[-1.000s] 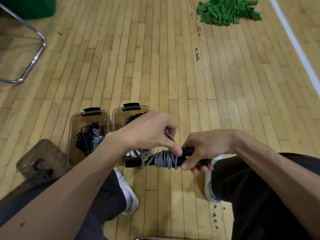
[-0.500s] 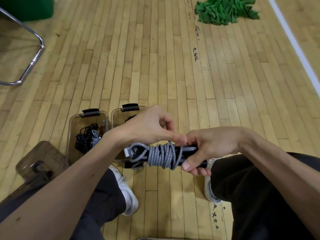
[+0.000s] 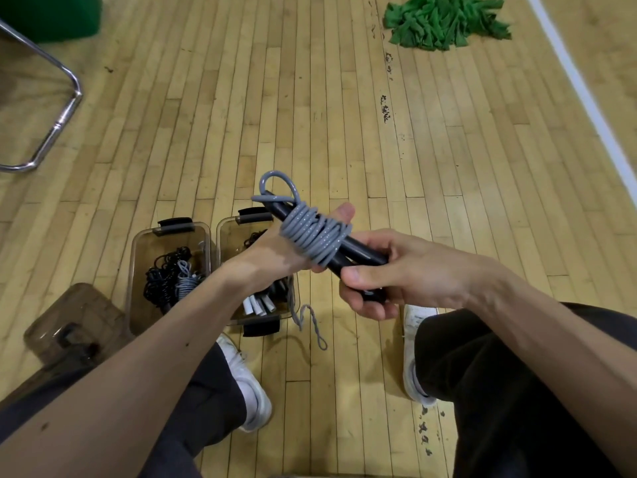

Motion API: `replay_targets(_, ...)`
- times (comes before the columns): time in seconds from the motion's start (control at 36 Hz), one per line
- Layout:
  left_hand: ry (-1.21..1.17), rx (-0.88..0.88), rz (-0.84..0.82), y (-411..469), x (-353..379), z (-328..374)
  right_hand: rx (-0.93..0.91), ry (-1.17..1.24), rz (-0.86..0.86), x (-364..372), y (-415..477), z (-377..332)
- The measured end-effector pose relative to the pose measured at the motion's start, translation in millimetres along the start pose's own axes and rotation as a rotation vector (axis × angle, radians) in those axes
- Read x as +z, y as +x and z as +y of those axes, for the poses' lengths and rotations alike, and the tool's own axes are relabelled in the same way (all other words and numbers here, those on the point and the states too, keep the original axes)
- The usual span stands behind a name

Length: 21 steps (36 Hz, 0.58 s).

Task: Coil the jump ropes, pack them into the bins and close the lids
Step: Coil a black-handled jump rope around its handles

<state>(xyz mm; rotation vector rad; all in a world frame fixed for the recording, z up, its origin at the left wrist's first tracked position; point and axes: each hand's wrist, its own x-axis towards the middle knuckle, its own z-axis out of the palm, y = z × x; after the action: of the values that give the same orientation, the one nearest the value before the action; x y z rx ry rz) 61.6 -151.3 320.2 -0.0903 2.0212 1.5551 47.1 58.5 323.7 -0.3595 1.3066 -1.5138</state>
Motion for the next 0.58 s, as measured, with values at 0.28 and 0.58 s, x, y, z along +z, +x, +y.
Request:
replay_targets(0.28, 0.034, 0.072, 0.052, 26.7, 21.0, -2.4, -0.1, -0.06, 0.183, -5.2, -3.5, -6.4)
replay_targets(0.58, 0.152, -0.034, 0.017, 25.9, 19.9, -23.4, -0.1, -0.189, 0.545, -26.8, 0.5, -3.2)
